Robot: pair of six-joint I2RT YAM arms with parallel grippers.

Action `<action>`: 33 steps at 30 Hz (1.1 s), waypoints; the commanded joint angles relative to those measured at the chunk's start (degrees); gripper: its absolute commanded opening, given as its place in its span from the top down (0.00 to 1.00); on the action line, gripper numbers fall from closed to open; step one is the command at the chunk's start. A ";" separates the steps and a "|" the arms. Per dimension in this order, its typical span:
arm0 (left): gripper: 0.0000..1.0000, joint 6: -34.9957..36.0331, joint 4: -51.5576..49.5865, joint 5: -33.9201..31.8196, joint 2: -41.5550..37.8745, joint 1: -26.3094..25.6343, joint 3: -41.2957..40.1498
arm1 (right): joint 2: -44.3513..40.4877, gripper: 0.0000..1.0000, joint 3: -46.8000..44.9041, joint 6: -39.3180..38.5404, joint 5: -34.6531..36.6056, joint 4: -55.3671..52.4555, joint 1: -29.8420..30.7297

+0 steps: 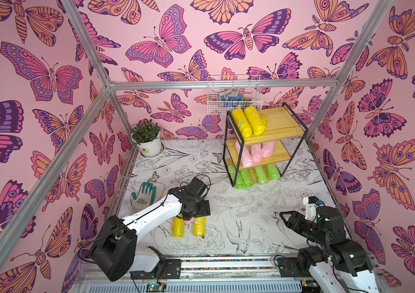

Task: Sort the rolls of trash bags by color and place them on the shelf
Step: Pick up the roll of trash bags from the center of the board.

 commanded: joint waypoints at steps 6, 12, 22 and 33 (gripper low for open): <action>0.20 2.16 -0.63 -0.86 7.49 -1.08 2.83 | -1.11 0.42 -0.10 0.34 -0.43 -2.32 0.36; 0.22 2.32 -0.46 -1.39 11.32 -2.31 4.31 | -0.94 0.43 -0.05 0.45 -0.42 -2.21 0.39; 0.50 3.31 -0.46 -0.33 19.45 -3.93 6.42 | -0.94 0.45 0.70 0.20 -0.03 -3.44 0.37; 1.00 0.24 -0.24 2.99 10.96 -5.74 8.08 | 5.44 0.38 4.80 -3.33 3.07 -3.83 0.37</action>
